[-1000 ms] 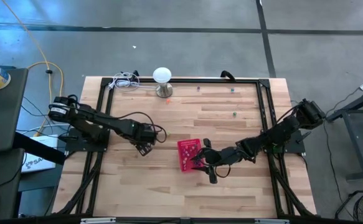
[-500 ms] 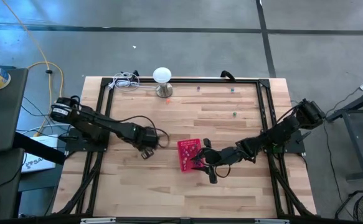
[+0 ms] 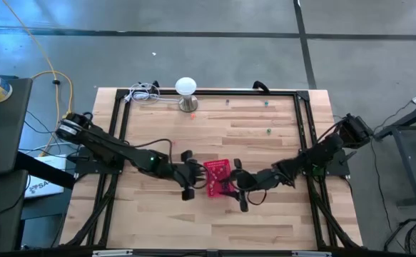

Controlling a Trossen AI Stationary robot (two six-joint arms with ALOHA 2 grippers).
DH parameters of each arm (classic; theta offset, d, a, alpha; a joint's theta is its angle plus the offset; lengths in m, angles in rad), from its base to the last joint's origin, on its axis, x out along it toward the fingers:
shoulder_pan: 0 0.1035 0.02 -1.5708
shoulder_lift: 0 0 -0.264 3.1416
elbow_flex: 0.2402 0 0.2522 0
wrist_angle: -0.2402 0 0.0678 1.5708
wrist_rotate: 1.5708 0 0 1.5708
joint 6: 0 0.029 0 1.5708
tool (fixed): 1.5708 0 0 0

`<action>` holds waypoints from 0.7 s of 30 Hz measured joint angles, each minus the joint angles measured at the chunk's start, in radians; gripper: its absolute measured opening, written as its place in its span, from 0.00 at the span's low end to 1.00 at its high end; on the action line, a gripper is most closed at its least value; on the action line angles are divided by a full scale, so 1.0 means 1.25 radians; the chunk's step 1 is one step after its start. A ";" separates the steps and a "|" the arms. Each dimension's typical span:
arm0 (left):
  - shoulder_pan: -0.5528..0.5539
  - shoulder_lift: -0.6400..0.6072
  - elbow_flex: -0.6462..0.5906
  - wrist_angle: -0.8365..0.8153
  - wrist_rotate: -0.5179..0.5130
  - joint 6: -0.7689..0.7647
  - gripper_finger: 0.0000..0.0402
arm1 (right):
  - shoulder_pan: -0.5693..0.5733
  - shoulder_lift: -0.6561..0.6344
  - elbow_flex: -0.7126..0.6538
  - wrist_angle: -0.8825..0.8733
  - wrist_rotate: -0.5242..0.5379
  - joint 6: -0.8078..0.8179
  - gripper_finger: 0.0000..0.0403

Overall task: Pick & Place Dice
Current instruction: Put the light green die into the red basket, then put the pink die into the red basket

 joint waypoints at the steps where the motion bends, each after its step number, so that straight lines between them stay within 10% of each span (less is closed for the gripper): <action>1: 0.000 0.011 0.001 0.043 0.000 0.024 0.10 | 0.004 0.000 0.000 -0.001 0.000 -0.005 0.41; 21: 0.047 0.143 0.001 0.211 0.029 0.111 0.38 | 0.001 0.000 0.000 -0.001 0.002 -0.032 0.41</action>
